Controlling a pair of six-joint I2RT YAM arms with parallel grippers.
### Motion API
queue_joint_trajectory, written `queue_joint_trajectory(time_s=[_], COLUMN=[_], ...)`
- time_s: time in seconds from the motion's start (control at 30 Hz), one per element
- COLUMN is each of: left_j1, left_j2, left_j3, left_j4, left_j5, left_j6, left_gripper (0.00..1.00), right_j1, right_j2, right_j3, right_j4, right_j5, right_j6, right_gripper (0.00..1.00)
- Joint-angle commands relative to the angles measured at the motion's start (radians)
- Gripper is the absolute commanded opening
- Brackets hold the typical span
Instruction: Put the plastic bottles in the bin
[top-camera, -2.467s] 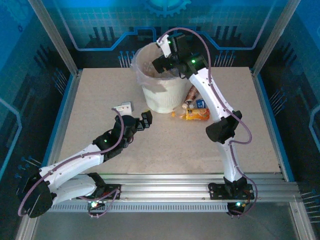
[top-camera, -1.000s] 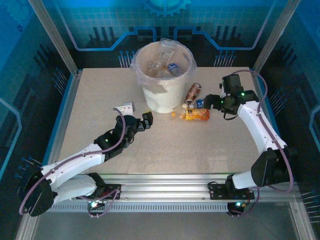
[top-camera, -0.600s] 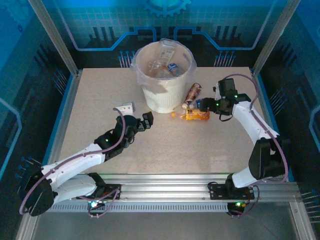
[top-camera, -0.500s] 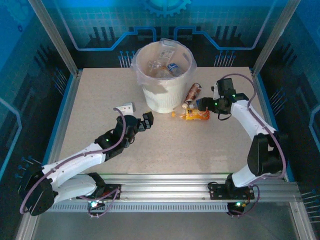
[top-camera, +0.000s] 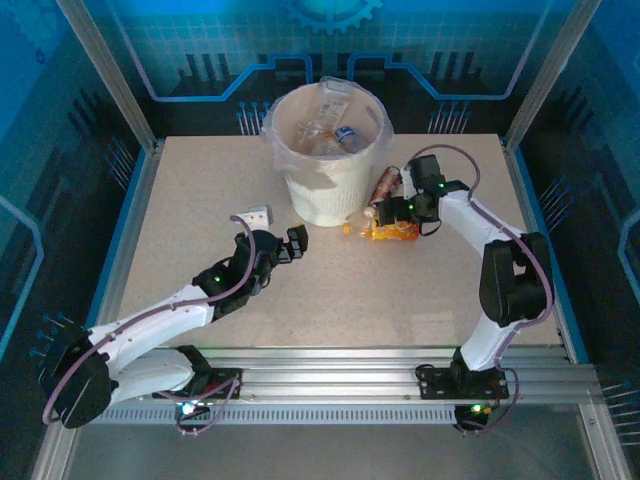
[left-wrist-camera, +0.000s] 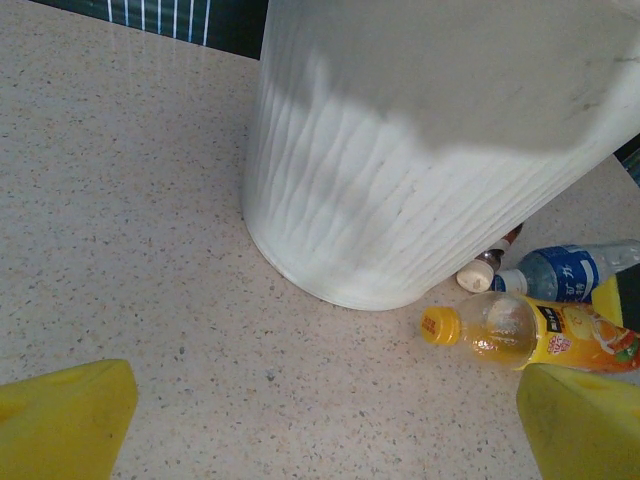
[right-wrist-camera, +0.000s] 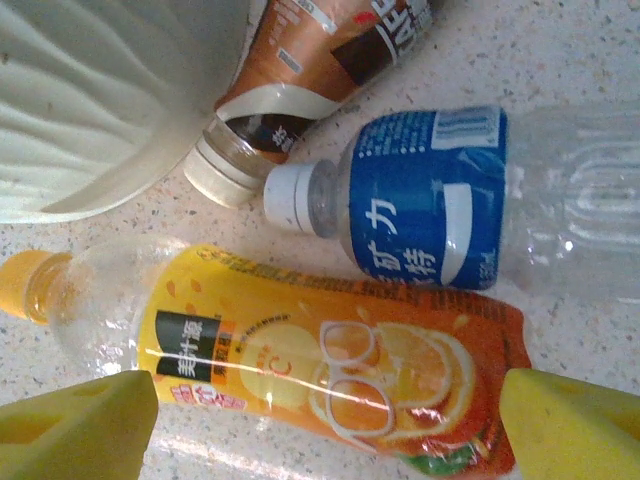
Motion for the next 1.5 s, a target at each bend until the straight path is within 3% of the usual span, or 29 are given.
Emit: queue_joint_trajectory(time_s=[0.0, 1.03, 1.47], left_j1=[0.008, 0.007, 0.008], left_j2=[0.006, 0.014, 0.046], left_j3=[0.008, 0.011, 0.029], left_j4=[-0.013, -0.017, -0.004], left_j5=[0.005, 0.007, 0.047], left_j6=[-0.001, 0.001, 0.01], left_gripper=[0.99, 0.99, 0.99], right_j1=[0.01, 0.037, 0.005], right_j2=[0.04, 0.049, 0.091], right_j3=[0.047, -0.005, 0.113], right_j4=[0.006, -0.078, -0.072], right_j5=[0.015, -0.004, -0.034], right_j6=[-0.024, -0.025, -0.035], right_gripper=[0.9, 0.92, 0.93])
